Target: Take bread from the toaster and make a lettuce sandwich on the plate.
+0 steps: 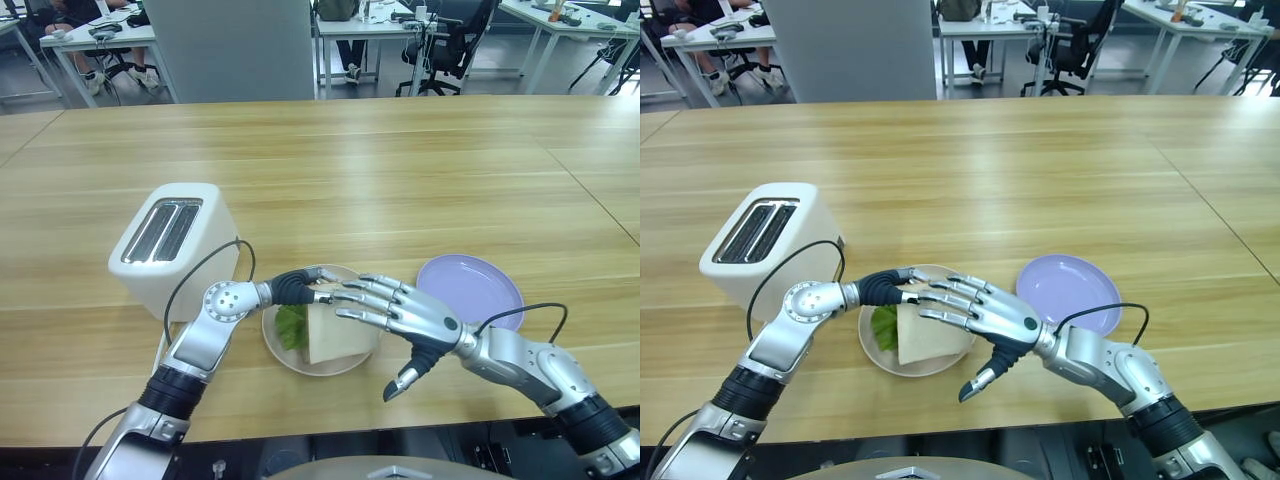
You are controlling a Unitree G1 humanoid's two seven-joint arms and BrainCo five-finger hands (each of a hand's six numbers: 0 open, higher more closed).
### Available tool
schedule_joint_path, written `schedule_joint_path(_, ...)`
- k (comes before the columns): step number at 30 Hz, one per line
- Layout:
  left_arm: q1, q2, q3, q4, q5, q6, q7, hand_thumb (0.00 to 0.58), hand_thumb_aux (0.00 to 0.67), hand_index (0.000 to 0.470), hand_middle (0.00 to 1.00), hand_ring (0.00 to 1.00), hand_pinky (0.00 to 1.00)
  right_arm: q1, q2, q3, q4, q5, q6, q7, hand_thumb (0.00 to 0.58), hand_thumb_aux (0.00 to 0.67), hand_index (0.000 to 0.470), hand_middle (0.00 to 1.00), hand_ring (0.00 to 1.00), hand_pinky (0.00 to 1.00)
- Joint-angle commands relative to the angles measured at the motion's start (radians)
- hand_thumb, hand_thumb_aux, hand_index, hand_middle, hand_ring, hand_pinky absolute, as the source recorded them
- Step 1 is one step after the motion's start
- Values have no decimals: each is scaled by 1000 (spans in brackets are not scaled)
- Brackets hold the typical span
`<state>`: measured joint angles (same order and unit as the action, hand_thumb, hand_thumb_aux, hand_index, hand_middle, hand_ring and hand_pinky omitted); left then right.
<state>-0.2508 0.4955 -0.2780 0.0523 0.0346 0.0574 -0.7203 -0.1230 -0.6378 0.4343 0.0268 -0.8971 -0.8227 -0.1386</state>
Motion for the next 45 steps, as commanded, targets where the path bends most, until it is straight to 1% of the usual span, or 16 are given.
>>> schedule_joint_path(1, 3, 9, -15, 46, 80, -55, 47, 580, 670, 460, 1000, 1000, 1000, -24, 14, 48, 89, 0, 18, 90, 0, 0, 0, 0, 0, 0)
schedule_joint_path(6, 6, 8, -17, 68, 145, -114, 99, 580, 670, 460, 1000, 1000, 1000, -43, 36, 67, 127, 15, 25, 137, 0, 0, 0, 0, 0, 0)
schedule_joint_path(14, 11, -4, -18, 71, 180, -160, 141, 580, 670, 460, 1000, 1000, 1000, -64, 53, 77, 148, 23, 34, 163, 0, 0, 0, 0, 0, 0)
schedule_joint_path(18, 1, 8, -49, 106, 292, -236, 226, 580, 670, 460, 1000, 1000, 1000, -79, 67, 88, 167, 24, 43, 176, 0, 0, 0, 0, 0, 0)
schedule_joint_path(19, -3, 12, -57, 113, 327, -255, 252, 580, 670, 460, 941, 941, 941, -84, 73, 91, 173, 24, 45, 181, 0, 0, 0, 0, 0, 0)
schedule_joint_path(20, -8, 16, -64, 120, 365, -277, 285, 579, 641, 440, 816, 816, 816, -89, 78, 95, 181, 21, 48, 185, 0, 0, 0, 0, 0, 0)
schedule_joint_path(21, -16, 23, -73, 126, 410, -300, 321, 501, 423, 290, 671, 671, 671, -95, 85, 99, 189, 21, 51, 192, 0, 0, 0, 0, 0, 0)
schedule_joint_path(22, -27, 36, -86, 129, 474, -321, 366, 501, 423, 290, 671, 671, 671, -103, 93, 106, 200, 20, 56, 201, 0, 0, 0, 0, 0, 0)
schedule_joint_path(23, -39, 45, -94, 131, 527, -336, 410, 0, 0, 0, 239, 239, 239, -109, 100, 112, 207, 18, 61, 210, 0, 0, 0, 0, 0, 0)
schedule_joint_path(25, -64, 65, -110, 132, 633, -362, 502, 0, 0, 0, 110, 110, 110, -123, 113, 125, 229, 20, 75, 235, 0, 0, 0, 0, 0, 0)
schedule_joint_path(26, -79, 79, -120, 131, 696, -377, 557, 0, 0, 0, 0, 0, 0, -132, 120, 133, 243, 14, 79, 244, 0, 0, 0, 0, 0, 0)
schedule_joint_path(30, -118, 119, -145, 127, 879, -403, 734, 0, 0, 0, 0, 0, 0, -168, 155, 162, 304, 20, 104, 286, 0, 0, 0, 0, 0, 0)
schedule_joint_path(34, -132, 174, -143, 63, 1035, -412, 907, 0, 0, 0, 0, 0, 0, -198, 184, 192, 364, 23, 135, 341, 0, 0, 0, 0, 0, 0)
schedule_joint_path(37, -116, 204, -97, -16, 1069, -402, 993, 0, 0, 0, 0, 0, 0, -212, 194, 205, 394, 36, 148, 365, 0, 0, 0, 0, 0, 0)
schedule_joint_path(41, -95, 230, -6, -87, 1022, -405, 1057, 0, 0, 0, 0, 0, 0, -215, 192, 200, 412, 39, 175, 361, 0, 0, 0, 0, 0, 0)
schedule_joint_path(45, -55, 213, 105, -120, 762, -461, 996, 0, 0, 0, 0, 0, 0, -236, 177, 162, 431, 15, 251, 308, 0, 0, 0, 0, 0, 0)
